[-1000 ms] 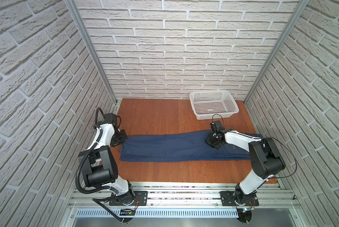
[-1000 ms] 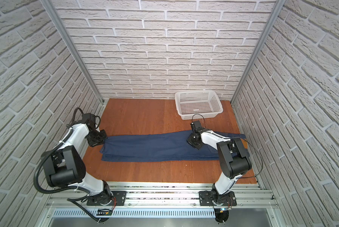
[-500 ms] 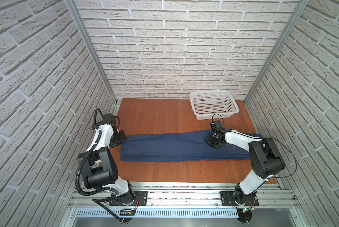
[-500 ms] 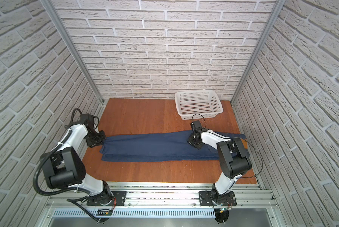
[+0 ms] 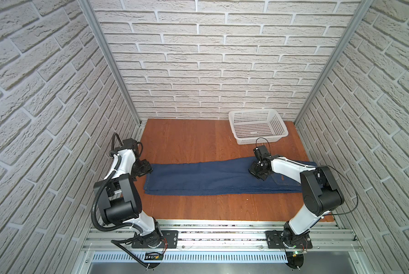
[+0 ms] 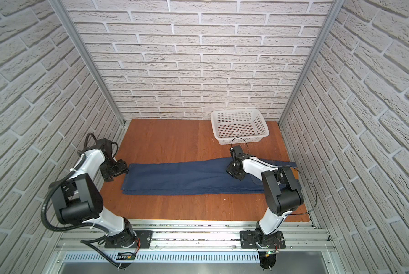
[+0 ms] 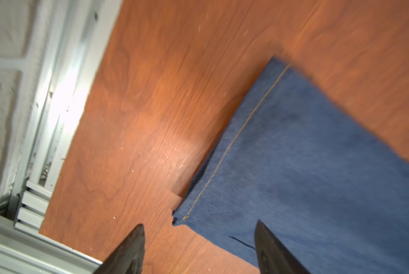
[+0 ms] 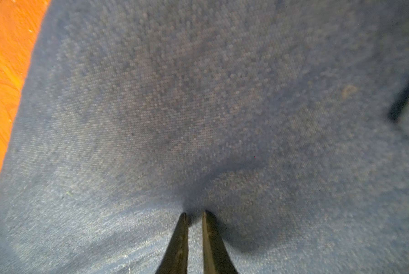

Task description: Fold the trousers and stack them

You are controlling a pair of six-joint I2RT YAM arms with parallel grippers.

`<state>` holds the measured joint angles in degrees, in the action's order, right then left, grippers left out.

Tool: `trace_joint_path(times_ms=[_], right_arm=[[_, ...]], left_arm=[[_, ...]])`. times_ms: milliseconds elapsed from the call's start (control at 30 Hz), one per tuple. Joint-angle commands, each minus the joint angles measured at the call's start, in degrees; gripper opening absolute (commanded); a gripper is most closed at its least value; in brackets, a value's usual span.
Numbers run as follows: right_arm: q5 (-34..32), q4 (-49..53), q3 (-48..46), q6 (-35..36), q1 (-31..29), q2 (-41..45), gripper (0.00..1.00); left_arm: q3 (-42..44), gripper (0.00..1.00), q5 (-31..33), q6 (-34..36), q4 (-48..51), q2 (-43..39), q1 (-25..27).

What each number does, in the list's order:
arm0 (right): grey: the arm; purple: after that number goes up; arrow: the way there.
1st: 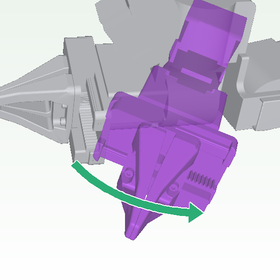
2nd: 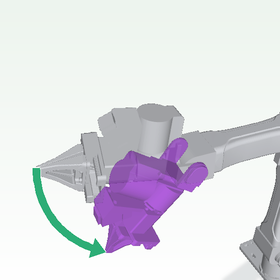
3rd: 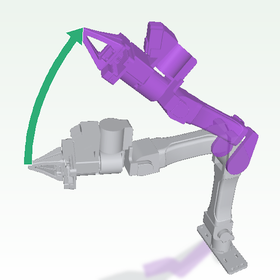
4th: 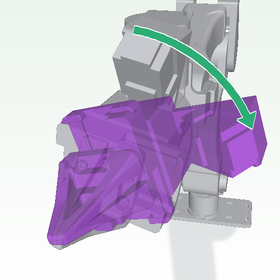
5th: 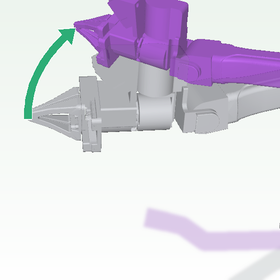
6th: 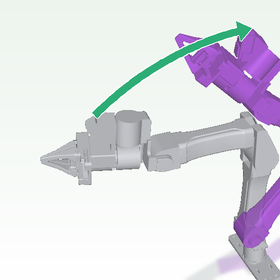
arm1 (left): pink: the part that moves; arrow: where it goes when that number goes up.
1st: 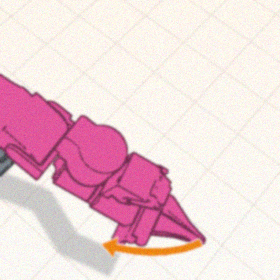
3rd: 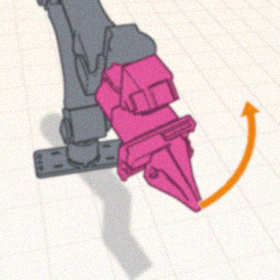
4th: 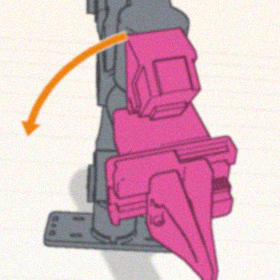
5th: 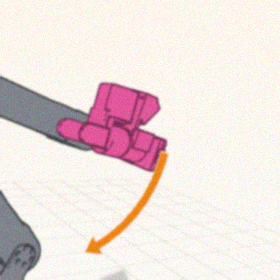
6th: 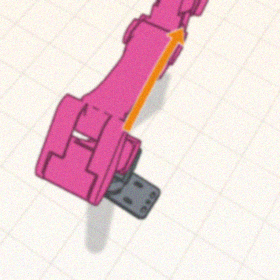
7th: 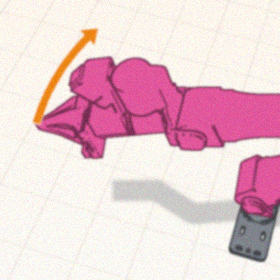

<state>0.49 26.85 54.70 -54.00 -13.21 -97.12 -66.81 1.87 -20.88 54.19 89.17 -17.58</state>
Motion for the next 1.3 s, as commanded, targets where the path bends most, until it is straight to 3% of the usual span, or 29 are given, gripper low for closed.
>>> trace_joint_path(times_ms=[0, 233, 433, 833, 900, 1067, 1267], right_arm=[[-2.60, 6.68, -0.97, 0.65, -0.41, 0.19, 0.16], [-2.60, 8.03, -0.97, 0.73, -2.08, 2.87, 0.16], [-2.96, 8.48, -2.35, 1.09, -2.78, 3.77, 0.16], [-6.14, 10.60, -3.95, 2.54, -2.79, 6.26, 0.17], [-7.43, 11.51, -3.24, 3.85, -2.70, 7.30, 0.21], [-9.49, 12.90, -1.86, 8.31, 0.05, 11.08, 0.27], [-9.30, 14.62, 0.87, 11.85, 3.13, 11.44, 0.26]], left_arm=[[1.23, 0.74, -1.76, -2.39, 1.93, -2.27, 0.27], [13.31, 0.75, -10.37, -8.03, -5.85, -4.21, -2.12], [17.12, 0.74, -13.54, -10.51, -10.21, -3.01, -2.41], [14.39, 0.69, -11.55, -11.37, -12.55, 4.56, -3.53], [13.94, 0.69, -11.52, -11.41, -12.91, 5.97, -3.55], [13.57, 0.69, -10.30, -11.72, -13.63, 7.92, -3.25], [10.97, 0.69, -10.67, -11.60, -14.00, 10.75, -1.98]])
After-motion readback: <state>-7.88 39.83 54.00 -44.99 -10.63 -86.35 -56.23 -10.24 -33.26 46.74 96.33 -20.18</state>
